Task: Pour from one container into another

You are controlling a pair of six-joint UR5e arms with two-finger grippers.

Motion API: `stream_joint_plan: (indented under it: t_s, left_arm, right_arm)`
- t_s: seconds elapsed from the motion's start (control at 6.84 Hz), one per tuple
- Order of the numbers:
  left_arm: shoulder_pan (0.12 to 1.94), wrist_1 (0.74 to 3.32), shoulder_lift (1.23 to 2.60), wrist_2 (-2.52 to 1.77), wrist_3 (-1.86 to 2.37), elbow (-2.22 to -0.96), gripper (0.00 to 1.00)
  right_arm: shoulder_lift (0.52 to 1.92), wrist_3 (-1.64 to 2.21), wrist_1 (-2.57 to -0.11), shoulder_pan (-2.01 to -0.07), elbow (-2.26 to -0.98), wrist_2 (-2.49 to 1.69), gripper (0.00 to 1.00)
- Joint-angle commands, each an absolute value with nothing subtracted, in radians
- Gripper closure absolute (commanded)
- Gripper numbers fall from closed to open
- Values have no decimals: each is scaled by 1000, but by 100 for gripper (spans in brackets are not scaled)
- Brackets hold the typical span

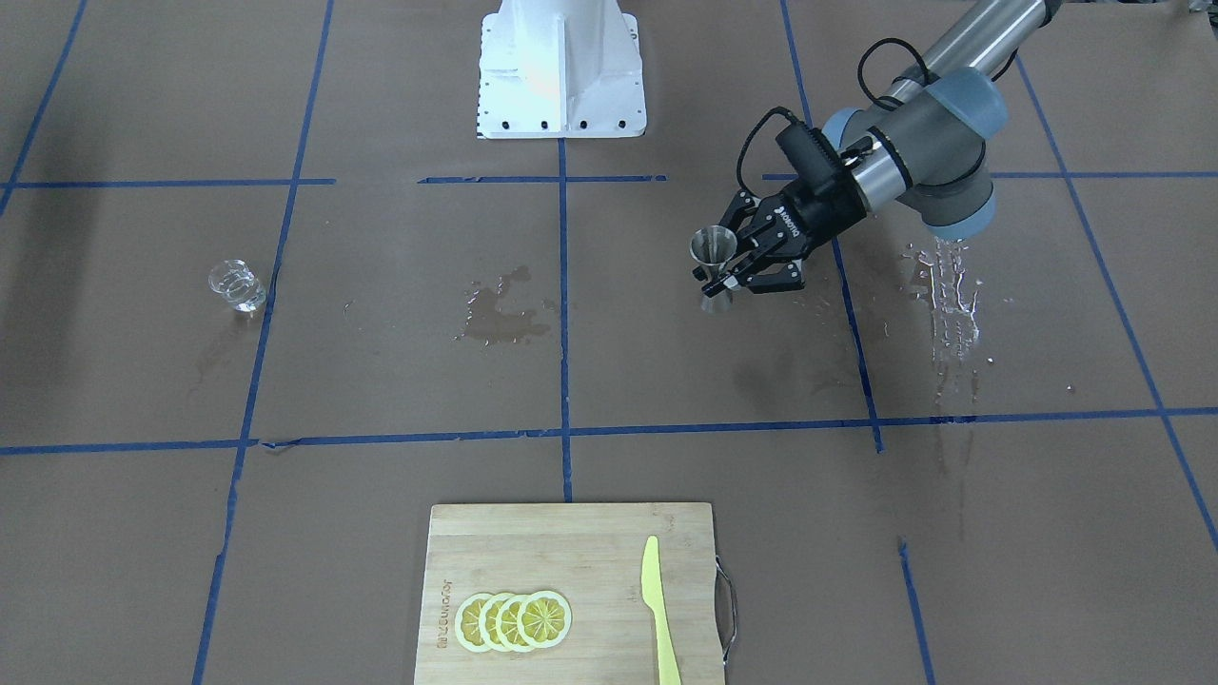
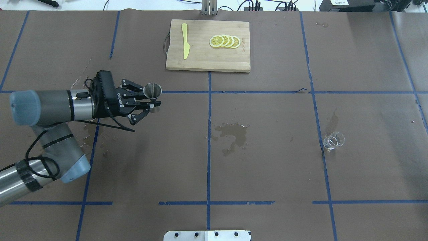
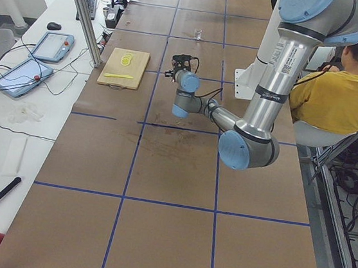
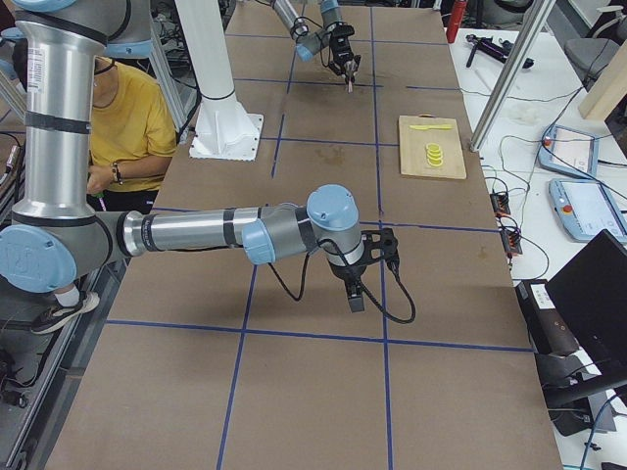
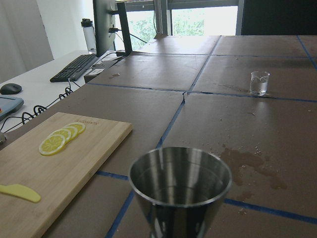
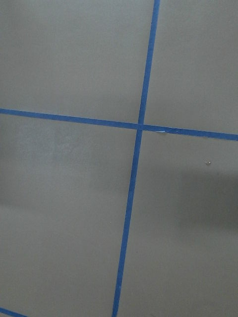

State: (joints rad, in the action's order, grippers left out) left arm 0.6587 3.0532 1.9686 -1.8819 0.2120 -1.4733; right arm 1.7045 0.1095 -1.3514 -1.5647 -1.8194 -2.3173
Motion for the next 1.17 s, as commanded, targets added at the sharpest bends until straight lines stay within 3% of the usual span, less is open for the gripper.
stream_joint_plan:
  t_s: [0.0, 0.44, 1.02]
  left_arm:
    - [658, 3001, 2156, -1893, 212, -1327, 100]
    - [570, 2939, 2246, -1887, 207, -1290, 100]
    - [532, 2941, 2267, -1884, 209, -1290, 100]
  right_arm:
    - [1704, 115, -1351, -1565, -1819, -2318, 0]
    - [1704, 123, -1351, -1566, -1824, -2318, 0]
    - [1706, 387, -1326, -1530, -1963, -2319, 0]
